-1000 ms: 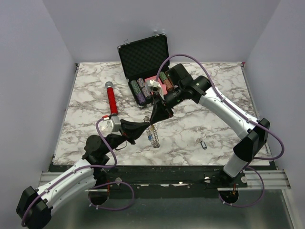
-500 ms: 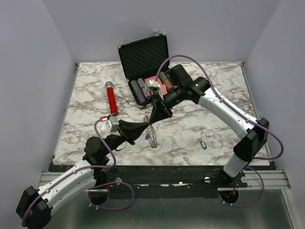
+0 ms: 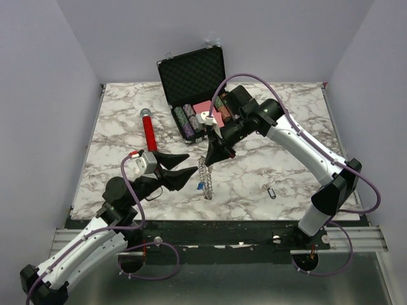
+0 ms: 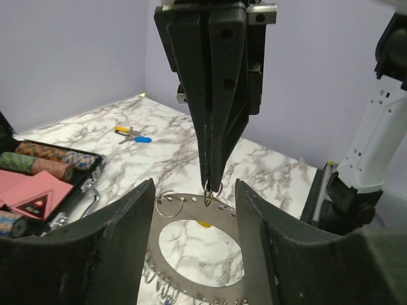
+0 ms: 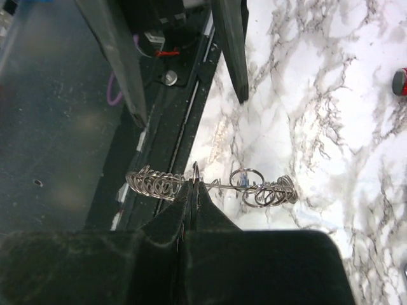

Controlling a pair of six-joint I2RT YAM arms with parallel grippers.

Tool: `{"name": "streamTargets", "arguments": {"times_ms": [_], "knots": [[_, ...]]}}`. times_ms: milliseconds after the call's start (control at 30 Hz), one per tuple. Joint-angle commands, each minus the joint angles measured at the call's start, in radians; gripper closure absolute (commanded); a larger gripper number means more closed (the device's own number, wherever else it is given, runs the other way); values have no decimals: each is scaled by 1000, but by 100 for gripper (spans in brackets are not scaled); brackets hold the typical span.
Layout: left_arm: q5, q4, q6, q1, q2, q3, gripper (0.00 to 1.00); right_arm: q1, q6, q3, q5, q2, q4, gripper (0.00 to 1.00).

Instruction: Put the keys on the keyring

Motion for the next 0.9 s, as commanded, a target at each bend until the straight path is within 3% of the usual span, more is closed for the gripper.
{"name": "streamTargets", "arguments": {"times_ms": [0,300,867], "knots": [[21,-353,185,3,4,137,37,4,-75,46,66,-6,-65,100],[170,-523,366,0,198,323,37,19,-74,37,106,-4,-57,100],[234,-481,388,2,288,361,62,21,-69,38,98,0,-56,100]]}}
